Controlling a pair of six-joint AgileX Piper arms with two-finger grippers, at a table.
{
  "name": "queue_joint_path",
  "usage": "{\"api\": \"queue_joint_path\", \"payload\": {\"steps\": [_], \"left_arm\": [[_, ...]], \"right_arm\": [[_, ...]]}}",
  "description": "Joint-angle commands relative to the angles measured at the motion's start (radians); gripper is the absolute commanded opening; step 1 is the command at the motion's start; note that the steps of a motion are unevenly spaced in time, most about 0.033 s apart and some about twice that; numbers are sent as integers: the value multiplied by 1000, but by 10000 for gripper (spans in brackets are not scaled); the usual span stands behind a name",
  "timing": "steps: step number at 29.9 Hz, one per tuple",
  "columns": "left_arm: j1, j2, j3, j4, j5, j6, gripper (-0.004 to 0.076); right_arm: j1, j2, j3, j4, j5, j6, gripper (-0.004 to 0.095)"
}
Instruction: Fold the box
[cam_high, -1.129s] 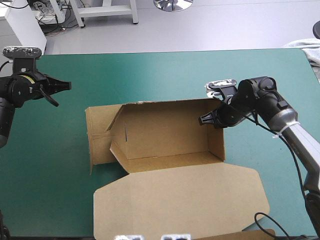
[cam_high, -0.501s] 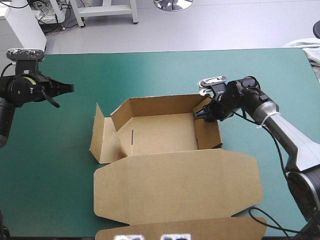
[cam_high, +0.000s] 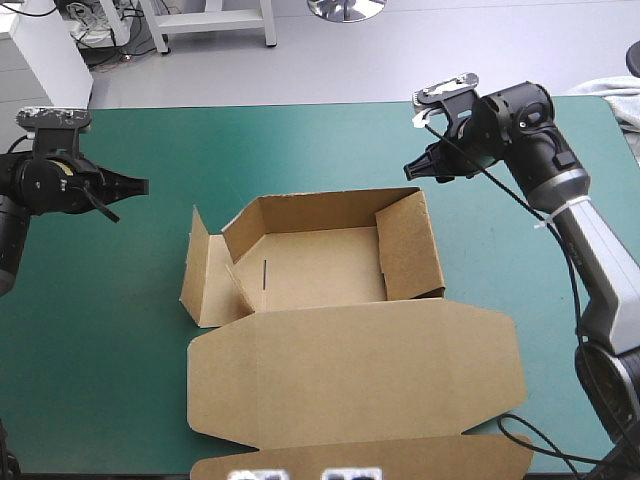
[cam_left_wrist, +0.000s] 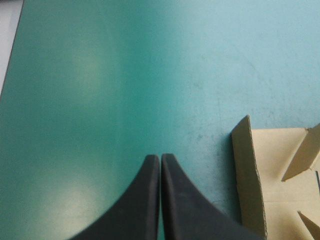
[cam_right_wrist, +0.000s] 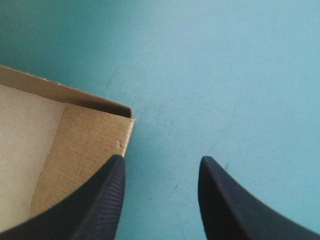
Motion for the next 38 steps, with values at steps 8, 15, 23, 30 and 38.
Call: {"api": "queue_joint_path", "payload": {"steps": [8,15,23,30,38], "left_arm": [[-2,-33,-25,-73,82,-7,-8],[-2,-32,-25,-73,178,-22,-10],[-2,-32,-25,-78,246,-22,-10],[-2,-32,-25,-78,247,-22,-10],[-2,-32,-25,-73,234,-15,-10]], "right_arm": [[-4,-49,4,130,54,11,418],[-4,-47,212,140,20,26,418],[-4,-42,303,198,-98,-3,418],[-4,31,303,253,-84,-25,400],[-4,94,303,293,-83,-54,145]]}}
